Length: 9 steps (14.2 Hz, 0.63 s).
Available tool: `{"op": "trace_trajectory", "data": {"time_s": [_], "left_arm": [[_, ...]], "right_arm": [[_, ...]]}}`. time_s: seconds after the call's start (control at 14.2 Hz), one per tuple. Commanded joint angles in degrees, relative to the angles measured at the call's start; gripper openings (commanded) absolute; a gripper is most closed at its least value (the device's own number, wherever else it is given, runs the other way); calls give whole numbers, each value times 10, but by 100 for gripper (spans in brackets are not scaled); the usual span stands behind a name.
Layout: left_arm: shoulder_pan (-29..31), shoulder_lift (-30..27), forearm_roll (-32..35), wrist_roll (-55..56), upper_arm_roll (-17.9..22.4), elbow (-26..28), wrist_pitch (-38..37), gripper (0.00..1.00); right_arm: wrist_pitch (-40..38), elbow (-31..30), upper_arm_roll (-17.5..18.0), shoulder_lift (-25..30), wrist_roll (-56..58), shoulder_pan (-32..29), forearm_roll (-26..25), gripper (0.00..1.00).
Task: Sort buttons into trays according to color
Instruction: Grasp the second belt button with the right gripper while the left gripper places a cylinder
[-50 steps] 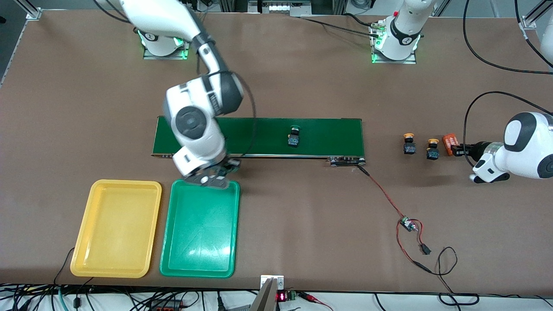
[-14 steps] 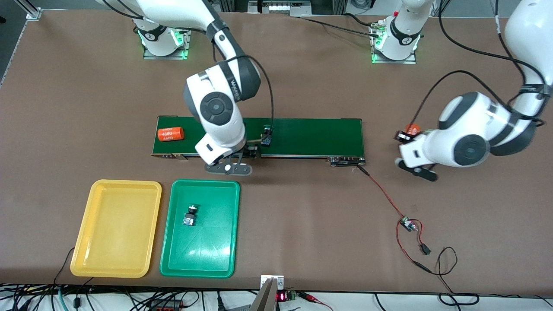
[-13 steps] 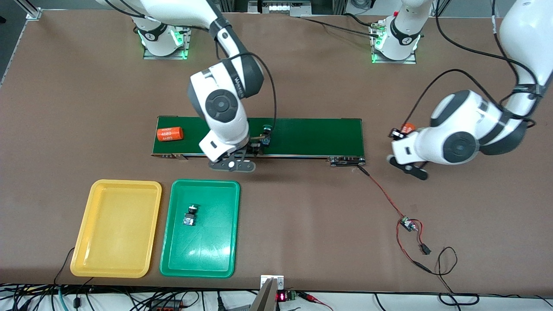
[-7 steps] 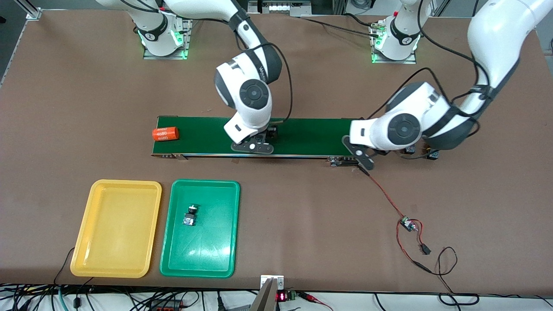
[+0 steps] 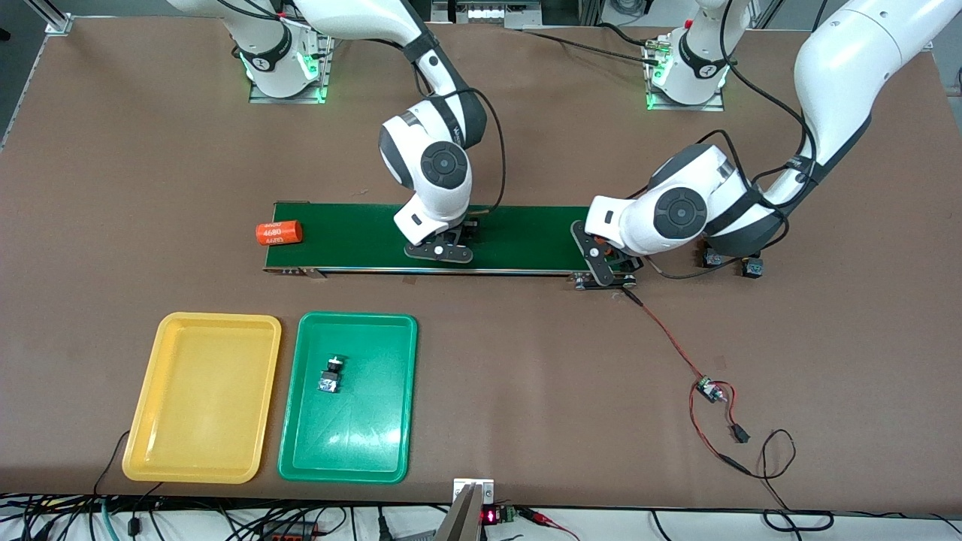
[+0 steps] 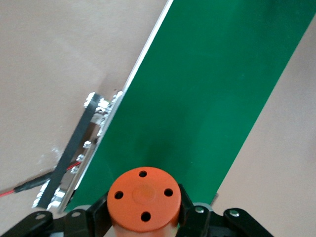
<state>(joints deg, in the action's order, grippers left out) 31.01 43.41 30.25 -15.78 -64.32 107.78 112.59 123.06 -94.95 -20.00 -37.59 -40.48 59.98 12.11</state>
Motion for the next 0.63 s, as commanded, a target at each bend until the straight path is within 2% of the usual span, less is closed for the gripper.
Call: {"op": "trace_trajectory", "data": {"time_s": [0.0, 0.14, 0.21, 0.28, 0.42, 0.49, 0.56], "left_arm": [[-11, -8, 17, -30, -1, 11, 7, 22], [-10, -8, 51, -60, 1, 18, 6, 22], [-10, -8, 63, -63, 0, 23, 6, 22], [-11, -8, 65, -64, 1, 25, 7, 23], [-17, -7, 65, -64, 1, 26, 8, 35], [-20, -7, 65, -64, 0, 26, 8, 83], [-20, -8, 65, -65, -1, 25, 7, 100]], "right_arm": [[4, -23, -1, 27, -7, 1, 0, 32], [4, -16, -3, 40, -15, -4, 1, 11], [3, -9, -3, 45, -14, -8, 1, 3], [2, 1, -4, 46, -11, -14, 1, 0], [2, 20, -4, 46, -9, -28, 1, 0], [2, 34, -4, 45, -6, -40, 0, 0], [2, 48, -3, 45, -2, -56, -2, 0]]}}
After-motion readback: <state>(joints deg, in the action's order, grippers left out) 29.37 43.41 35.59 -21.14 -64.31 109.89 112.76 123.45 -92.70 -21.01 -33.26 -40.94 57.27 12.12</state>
